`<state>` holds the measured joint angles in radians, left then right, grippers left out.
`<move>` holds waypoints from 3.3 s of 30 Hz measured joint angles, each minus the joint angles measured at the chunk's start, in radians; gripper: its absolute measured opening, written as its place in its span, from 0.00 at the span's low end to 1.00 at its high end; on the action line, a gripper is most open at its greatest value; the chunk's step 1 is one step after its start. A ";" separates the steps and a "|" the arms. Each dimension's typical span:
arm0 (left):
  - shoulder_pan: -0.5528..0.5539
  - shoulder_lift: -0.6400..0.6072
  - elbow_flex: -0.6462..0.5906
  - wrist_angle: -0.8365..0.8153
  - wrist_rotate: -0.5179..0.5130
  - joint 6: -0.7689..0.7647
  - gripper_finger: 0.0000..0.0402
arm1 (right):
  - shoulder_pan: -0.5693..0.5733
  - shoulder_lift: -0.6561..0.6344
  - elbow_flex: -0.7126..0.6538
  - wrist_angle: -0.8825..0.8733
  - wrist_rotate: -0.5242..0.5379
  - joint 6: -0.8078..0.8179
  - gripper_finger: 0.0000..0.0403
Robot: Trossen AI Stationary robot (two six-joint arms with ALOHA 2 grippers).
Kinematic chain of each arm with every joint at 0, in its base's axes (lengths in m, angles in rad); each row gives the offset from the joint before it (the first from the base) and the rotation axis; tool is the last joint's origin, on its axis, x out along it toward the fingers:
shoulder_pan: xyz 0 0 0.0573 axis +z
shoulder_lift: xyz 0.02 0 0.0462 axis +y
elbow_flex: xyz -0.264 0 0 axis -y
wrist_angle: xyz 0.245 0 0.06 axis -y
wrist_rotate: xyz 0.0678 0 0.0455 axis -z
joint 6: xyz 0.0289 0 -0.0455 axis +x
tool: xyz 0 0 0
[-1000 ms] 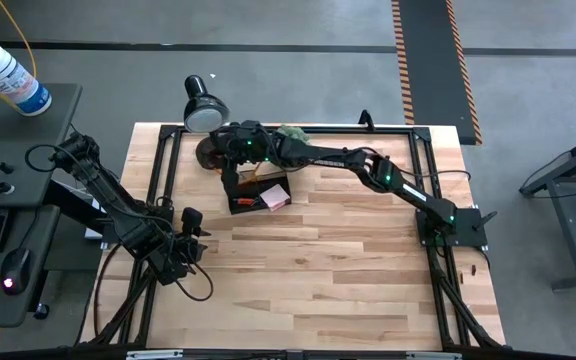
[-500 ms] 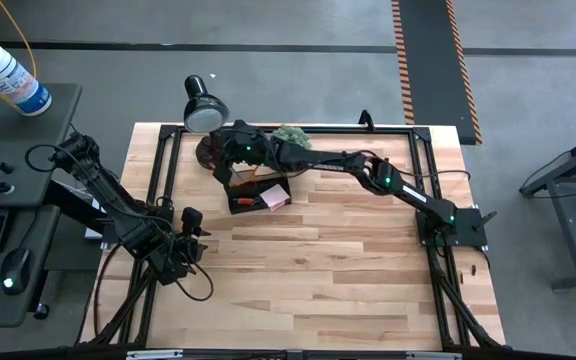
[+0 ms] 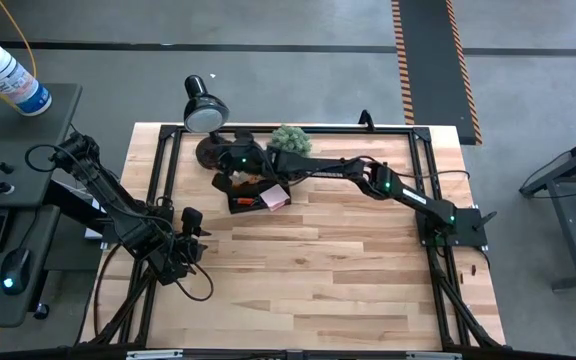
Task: Pick and place office supplies into organizer
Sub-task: Put the scissors into the desktop organizer, then return to Home Position
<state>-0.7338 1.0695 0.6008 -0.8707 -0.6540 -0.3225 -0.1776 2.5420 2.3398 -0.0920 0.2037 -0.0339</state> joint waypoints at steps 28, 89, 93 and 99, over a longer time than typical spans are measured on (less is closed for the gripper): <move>0.000 0.000 0.000 -0.007 -0.021 0.003 0.43 | 0.166 -0.055 0.004 -0.295 0.455 -0.046 0.50; 0.009 0.000 0.000 0.349 -0.469 0.299 0.43 | 0.511 -1.290 -1.824 0.201 0.367 0.431 0.00; 0.037 -0.022 0.000 0.343 -0.426 0.292 0.43 | 0.489 -1.376 -1.967 0.395 0.366 0.389 0.00; 0.042 -0.134 -0.114 0.401 -0.411 0.319 0.41 | 0.468 -1.404 -2.080 0.497 0.363 0.417 0.00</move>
<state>-0.6918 0.9350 0.4864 -0.4701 -1.0647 -0.0036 0.2906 1.1378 0.2594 0.4046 0.5671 0.3829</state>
